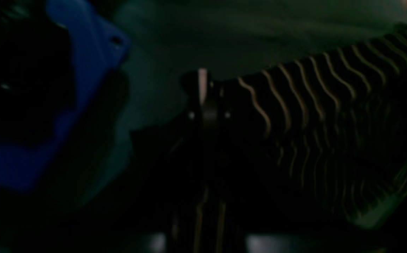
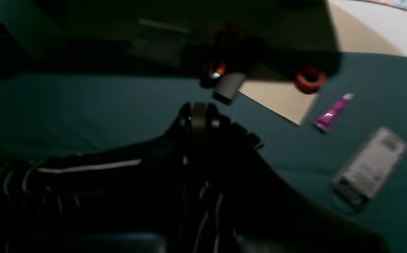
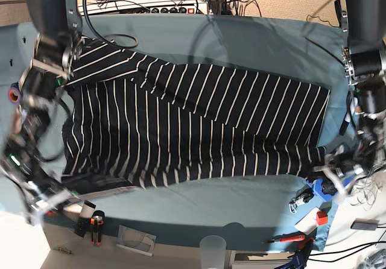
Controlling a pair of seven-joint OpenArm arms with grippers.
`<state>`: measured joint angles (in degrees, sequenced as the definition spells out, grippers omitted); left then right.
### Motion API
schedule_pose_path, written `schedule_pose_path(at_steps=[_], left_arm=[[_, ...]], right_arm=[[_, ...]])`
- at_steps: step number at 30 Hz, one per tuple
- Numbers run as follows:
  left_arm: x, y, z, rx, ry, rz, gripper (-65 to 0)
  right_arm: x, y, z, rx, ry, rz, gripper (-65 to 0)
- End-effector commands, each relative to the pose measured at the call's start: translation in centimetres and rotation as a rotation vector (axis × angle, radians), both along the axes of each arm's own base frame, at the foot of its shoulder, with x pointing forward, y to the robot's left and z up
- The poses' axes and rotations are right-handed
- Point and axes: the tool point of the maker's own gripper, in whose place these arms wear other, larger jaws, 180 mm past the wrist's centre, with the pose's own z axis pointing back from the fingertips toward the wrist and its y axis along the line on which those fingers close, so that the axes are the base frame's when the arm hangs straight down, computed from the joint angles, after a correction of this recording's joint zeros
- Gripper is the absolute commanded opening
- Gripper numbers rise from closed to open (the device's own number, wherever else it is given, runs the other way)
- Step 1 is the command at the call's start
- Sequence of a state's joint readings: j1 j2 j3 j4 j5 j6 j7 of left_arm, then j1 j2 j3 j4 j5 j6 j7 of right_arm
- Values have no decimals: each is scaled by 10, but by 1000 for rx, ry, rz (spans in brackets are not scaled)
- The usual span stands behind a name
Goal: Layout the t-shirt on the table in an organized manner, then fold the t-shirt properly
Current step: 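Fold the hem toward the collar with both grippers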
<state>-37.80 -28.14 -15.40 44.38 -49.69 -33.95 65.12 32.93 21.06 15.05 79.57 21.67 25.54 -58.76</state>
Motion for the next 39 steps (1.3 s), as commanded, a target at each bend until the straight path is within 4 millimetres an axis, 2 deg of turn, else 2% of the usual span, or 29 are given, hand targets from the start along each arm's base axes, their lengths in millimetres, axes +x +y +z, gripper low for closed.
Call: schedule_pose_path(at_steps=[1, 5, 12, 14, 20, 22, 26, 29, 32, 35, 38, 39], left_arm=[[11, 9, 32, -37, -80, 10, -650], [-7, 7, 36, -102, -41, -53, -650], [-27, 8, 9, -98, 30, -59, -650], [-33, 8, 0, -100, 53, -57, -650], [-54, 5, -25, -107, 117, -54, -650], [-59, 5, -32, -107, 130, -57, -650], [-68, 5, -41, -106, 154, -57, -650], [-71, 5, -45, -108, 158, -52, -650], [-71, 4, -43, -100, 141, -70, -650], [-71, 5, -43, -99, 143, -72, -650], [-74, 4, -45, -96, 158, -78, -457], [-75, 4, -45, -93, 166, -85, -418]], right_arm=[[-1, -6, 27, -12, -72, -1, -650], [-28, -15, 7, -2, -21, -12, -650], [-75, -18, -46, 58, 111, 15, -650], [-89, -23, -52, 40, 123, 5, -650], [-133, -36, -50, -47, 132, -44, -650], [-146, -37, -58, -64, 160, -48, -650], [-169, -36, -85, -65, 239, -44, -650], [-179, -35, -94, -66, 234, -39, -650], [-182, -34, -96, -63, 198, -33, -650], [-188, -35, -103, -65, 242, -35, -650], [-192, -35, -107, -65, 277, -36, -650], [-193, -35, -108, -65, 282, -36, -602]])
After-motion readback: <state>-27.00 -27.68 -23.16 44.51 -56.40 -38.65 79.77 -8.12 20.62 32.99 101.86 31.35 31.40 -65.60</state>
